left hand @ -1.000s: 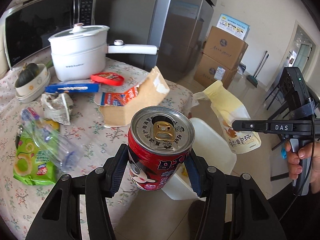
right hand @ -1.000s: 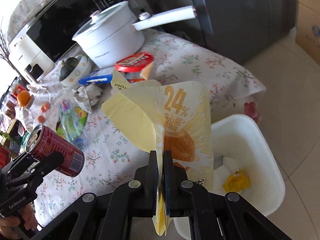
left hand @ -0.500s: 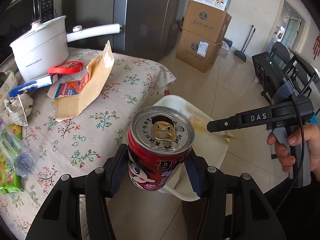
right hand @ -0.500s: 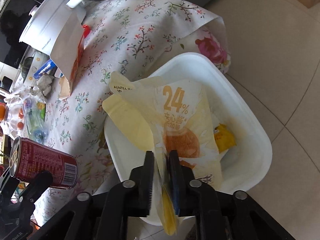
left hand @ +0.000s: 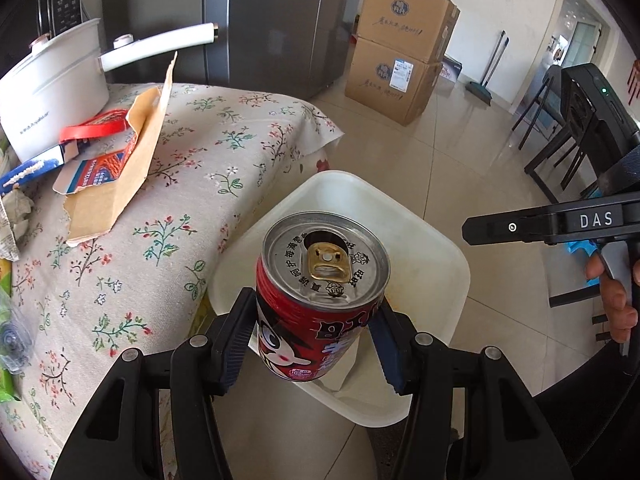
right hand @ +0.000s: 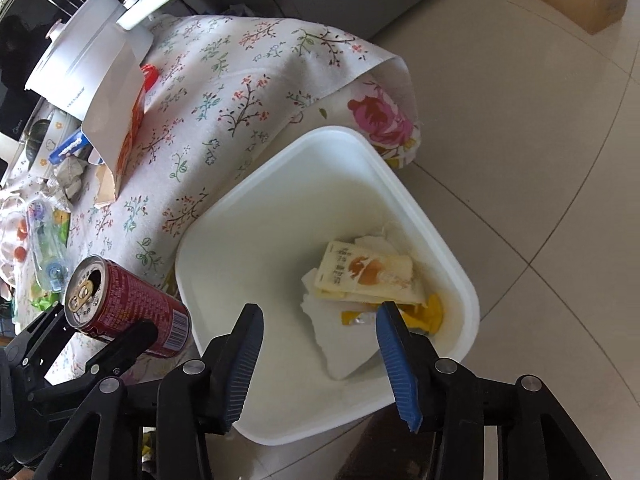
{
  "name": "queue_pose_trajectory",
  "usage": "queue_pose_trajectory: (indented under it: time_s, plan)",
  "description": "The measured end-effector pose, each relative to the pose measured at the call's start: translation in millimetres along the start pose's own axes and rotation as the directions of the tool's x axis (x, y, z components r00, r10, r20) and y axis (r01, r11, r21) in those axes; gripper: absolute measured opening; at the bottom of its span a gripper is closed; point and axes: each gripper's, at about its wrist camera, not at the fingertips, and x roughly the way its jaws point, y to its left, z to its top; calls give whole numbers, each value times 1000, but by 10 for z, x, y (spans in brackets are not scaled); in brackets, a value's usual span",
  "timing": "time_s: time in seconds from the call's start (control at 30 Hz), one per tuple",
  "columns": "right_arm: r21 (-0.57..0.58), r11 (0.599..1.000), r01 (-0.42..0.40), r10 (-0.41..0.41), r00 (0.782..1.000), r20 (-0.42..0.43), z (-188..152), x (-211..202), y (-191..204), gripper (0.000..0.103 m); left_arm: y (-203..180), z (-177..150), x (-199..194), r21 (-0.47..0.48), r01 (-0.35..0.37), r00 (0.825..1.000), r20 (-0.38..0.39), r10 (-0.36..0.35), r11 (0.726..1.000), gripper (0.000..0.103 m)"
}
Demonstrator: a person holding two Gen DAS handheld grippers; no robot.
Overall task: Collect trash
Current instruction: 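Open the left tool to drop the red can into the bin, then move both tools back over the table toward the green bag and bottle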
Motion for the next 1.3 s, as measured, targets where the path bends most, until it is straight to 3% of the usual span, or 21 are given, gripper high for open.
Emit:
queue_pose_trajectory:
  time_s: [0.23, 0.3, 0.37, 0.9, 1.13, 1.3]
  plan:
    - [-9, 998, 56, -56, 998, 33, -7, -104, -37, 57, -51, 69, 56, -1, 47, 998, 29, -47, 999, 59]
    - [-16, 997, 71, -70, 997, 39, 1, -116, -33, 58, -65, 87, 54, 4, 29, 999, 21, -29, 1000, 62]
    - [-19, 996, 82, -81, 996, 41, 7, -120, -23, 59, -67, 86, 12, 18, -6, 999, 32, 6, 1000, 73]
    - [-94, 991, 100, -90, 990, 105, 108, -223, 449, 66, 610, -126, -601, -112, -121, 991, 40, 126, 986, 78]
    - [-177, 979, 97, -72, 987, 143, 212, -200, 957, 70, 1185, -293, -967, -222, -204, 975, 42, 218, 953, 82]
    - [-240, 967, 82, -47, 988, 146, 294, -75, 1384, 71, 1718, -442, -1229, -332, -252, 960, 30, 277, 909, 82]
